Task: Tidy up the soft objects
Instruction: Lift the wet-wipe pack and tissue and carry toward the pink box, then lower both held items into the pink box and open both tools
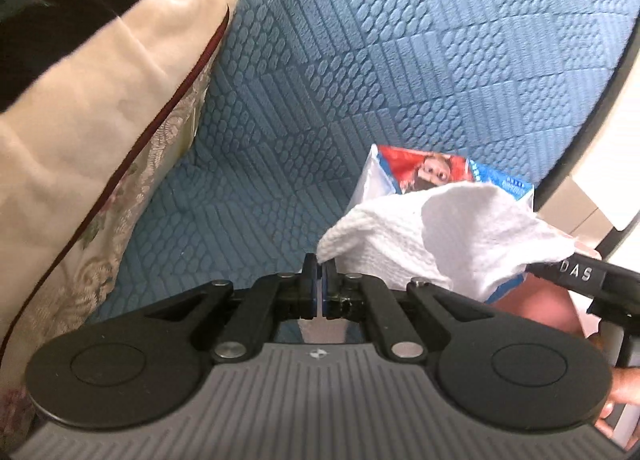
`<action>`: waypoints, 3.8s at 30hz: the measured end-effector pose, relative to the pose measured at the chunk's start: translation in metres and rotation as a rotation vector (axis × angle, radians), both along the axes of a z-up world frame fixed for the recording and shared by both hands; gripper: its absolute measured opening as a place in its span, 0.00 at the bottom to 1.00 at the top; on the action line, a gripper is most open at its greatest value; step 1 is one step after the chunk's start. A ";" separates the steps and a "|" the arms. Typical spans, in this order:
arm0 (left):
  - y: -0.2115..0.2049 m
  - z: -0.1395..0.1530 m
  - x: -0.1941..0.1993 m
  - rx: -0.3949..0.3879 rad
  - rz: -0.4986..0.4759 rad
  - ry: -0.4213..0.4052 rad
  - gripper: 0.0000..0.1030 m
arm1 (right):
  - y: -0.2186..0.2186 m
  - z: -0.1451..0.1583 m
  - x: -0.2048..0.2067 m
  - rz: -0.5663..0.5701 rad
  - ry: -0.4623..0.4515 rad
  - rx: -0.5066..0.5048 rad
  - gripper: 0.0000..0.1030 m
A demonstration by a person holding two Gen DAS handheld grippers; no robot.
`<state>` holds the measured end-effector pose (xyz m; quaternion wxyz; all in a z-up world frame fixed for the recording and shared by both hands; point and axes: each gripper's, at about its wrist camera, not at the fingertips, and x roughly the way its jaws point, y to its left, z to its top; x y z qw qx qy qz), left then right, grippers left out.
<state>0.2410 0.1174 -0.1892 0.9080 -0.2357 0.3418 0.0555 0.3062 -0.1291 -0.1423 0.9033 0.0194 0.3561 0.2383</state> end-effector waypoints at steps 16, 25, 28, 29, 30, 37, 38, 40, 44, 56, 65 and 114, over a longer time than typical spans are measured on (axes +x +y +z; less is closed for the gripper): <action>-0.033 0.040 -0.079 0.006 -0.016 -0.052 0.02 | -0.047 0.026 -0.108 -0.081 -0.110 -0.093 0.21; -0.063 0.069 -0.110 -0.012 -0.067 -0.062 0.02 | -0.074 0.050 -0.152 -0.146 -0.118 -0.089 0.21; -0.074 0.085 -0.112 -0.015 -0.088 -0.076 0.02 | -0.085 0.064 -0.159 -0.169 -0.133 -0.091 0.21; -0.078 0.090 -0.112 -0.016 -0.095 -0.080 0.02 | -0.089 0.070 -0.162 -0.179 -0.141 -0.092 0.21; -0.082 0.096 -0.111 -0.017 -0.103 -0.086 0.02 | -0.093 0.076 -0.163 -0.189 -0.148 -0.090 0.21; -0.113 0.142 -0.101 -0.017 -0.160 -0.115 0.02 | -0.126 0.119 -0.167 -0.255 -0.193 -0.083 0.21; -0.119 0.149 -0.099 -0.014 -0.169 -0.121 0.02 | -0.132 0.126 -0.167 -0.265 -0.199 -0.080 0.21; -0.129 0.163 -0.095 -0.004 -0.184 -0.133 0.02 | -0.142 0.137 -0.166 -0.284 -0.205 -0.079 0.21; -0.149 0.188 -0.087 0.006 -0.202 -0.156 0.02 | -0.163 0.157 -0.163 -0.306 -0.219 -0.079 0.21; -0.229 0.196 -0.053 0.026 -0.256 -0.130 0.02 | -0.233 0.163 -0.143 -0.341 -0.179 -0.087 0.21; -0.283 0.146 -0.017 0.040 -0.311 -0.020 0.02 | -0.285 0.117 -0.117 -0.397 -0.024 -0.138 0.21; -0.313 0.192 -0.038 0.151 -0.442 -0.037 0.55 | -0.293 0.174 -0.125 -0.379 -0.013 -0.098 0.59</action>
